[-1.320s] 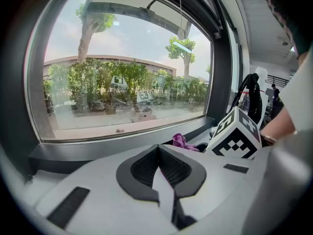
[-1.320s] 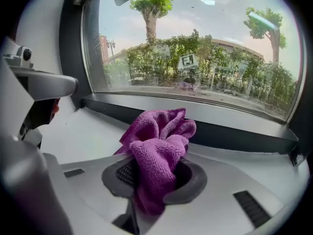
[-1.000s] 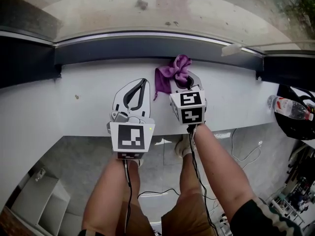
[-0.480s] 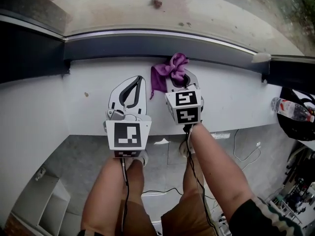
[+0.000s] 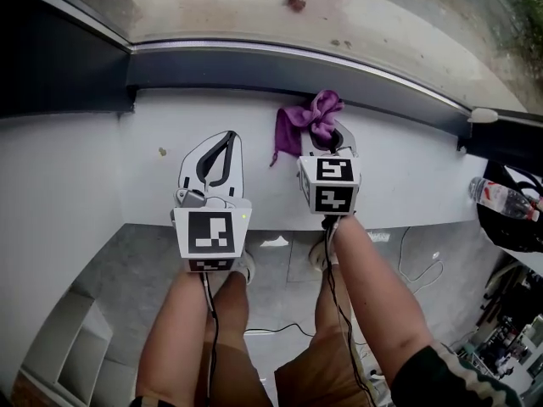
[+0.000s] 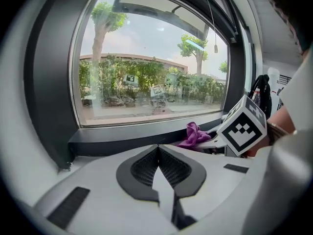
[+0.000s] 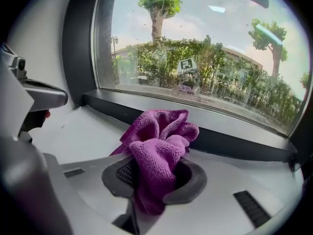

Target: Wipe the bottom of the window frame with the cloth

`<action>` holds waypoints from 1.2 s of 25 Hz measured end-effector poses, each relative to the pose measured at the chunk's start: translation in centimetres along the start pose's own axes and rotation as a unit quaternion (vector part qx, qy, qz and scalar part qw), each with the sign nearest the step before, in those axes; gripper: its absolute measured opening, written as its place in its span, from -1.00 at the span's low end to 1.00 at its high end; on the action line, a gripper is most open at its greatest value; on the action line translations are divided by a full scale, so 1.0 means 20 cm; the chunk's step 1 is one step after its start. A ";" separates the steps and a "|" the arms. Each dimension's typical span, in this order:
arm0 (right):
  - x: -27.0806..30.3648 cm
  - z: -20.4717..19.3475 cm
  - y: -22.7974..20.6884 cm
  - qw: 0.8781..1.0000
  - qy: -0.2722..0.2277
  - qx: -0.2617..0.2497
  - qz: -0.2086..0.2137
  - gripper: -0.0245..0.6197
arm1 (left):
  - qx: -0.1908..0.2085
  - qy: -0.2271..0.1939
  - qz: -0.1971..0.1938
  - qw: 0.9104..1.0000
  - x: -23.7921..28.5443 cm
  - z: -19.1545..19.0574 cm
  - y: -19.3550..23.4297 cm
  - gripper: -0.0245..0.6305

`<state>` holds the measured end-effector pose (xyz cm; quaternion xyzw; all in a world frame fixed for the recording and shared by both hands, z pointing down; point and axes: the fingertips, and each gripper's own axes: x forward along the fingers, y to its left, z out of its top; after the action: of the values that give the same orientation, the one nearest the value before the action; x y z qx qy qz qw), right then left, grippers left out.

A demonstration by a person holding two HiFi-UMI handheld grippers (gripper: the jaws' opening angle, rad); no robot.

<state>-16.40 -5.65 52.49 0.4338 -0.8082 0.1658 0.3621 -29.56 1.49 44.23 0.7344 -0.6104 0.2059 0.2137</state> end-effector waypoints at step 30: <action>0.16 0.24 0.87 0.986 -0.015 -0.107 0.127 -0.58 | -0.043 0.012 0.081 0.996 -0.26 -0.19 0.53 -0.90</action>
<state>-34.00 -0.28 52.34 0.2885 -0.8751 0.1164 0.3708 -40.97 6.14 45.05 0.6702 -0.6734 0.2048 0.2355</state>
